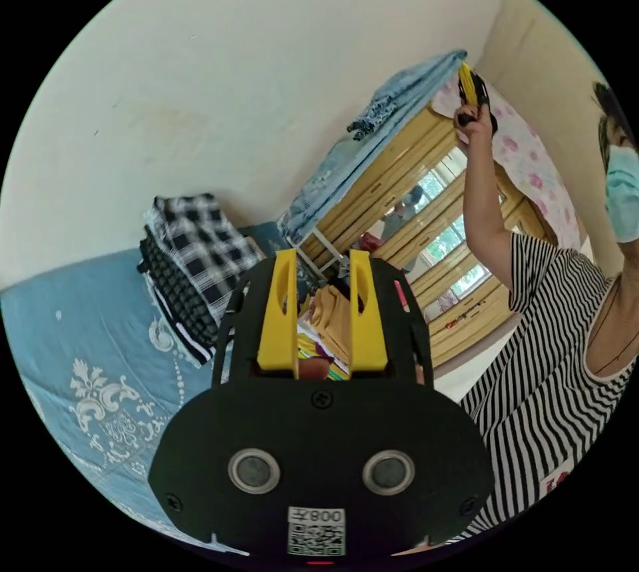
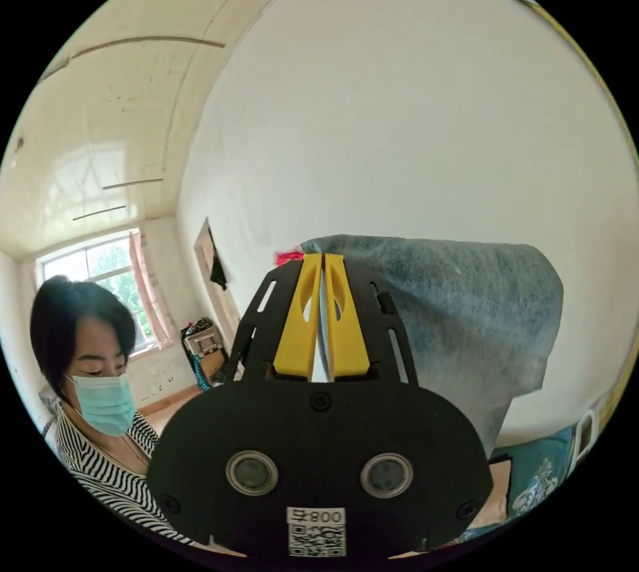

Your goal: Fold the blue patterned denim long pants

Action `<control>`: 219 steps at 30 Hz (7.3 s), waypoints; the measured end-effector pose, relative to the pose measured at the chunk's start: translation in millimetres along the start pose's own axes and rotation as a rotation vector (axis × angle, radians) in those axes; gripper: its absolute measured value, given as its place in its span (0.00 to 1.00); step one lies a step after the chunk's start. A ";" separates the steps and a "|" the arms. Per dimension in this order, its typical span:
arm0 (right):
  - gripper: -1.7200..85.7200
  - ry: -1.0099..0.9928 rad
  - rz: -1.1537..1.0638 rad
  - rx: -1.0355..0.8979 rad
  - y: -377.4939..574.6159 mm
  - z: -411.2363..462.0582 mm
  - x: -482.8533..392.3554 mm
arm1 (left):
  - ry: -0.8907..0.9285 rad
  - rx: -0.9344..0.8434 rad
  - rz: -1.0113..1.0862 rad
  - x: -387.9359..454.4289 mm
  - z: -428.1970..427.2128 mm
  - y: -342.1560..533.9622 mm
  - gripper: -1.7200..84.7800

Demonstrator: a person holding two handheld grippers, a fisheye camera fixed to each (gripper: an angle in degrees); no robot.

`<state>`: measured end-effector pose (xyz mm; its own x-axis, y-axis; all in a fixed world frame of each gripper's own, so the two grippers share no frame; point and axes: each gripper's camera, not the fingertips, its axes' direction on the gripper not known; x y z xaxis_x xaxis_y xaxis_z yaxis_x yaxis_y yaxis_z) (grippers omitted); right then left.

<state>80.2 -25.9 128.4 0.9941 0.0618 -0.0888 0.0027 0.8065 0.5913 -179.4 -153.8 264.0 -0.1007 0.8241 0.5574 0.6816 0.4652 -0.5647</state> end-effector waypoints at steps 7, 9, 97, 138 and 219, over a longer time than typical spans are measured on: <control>0.02 -0.137 0.056 -0.055 4.9 73.1 -145.6 | -0.059 -0.045 0.189 41.4 -14.3 80.7 0.13; 0.02 -0.172 0.094 -0.069 23.7 90.2 -171.6 | -0.006 -0.060 0.146 30.9 -41.7 131.5 0.08; 0.05 0.306 1.153 -0.664 829.0 -72.0 -455.4 | -0.199 0.535 -1.210 -192.5 535.7 1307.7 0.10; 0.12 0.434 0.570 -1.012 651.5 38.2 -635.0 | -0.361 0.489 -1.175 -79.0 584.3 1317.4 0.11; 0.03 0.219 0.804 -0.642 548.8 -126.2 -495.9 | 0.045 0.485 -1.354 -80.7 617.6 1196.7 0.11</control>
<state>-424.9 460.3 395.7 0.6360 0.7707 -0.0395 -0.7710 0.6368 0.0101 196.8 536.0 -832.7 -0.4306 -0.3387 0.8366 -0.2282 0.9377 0.2621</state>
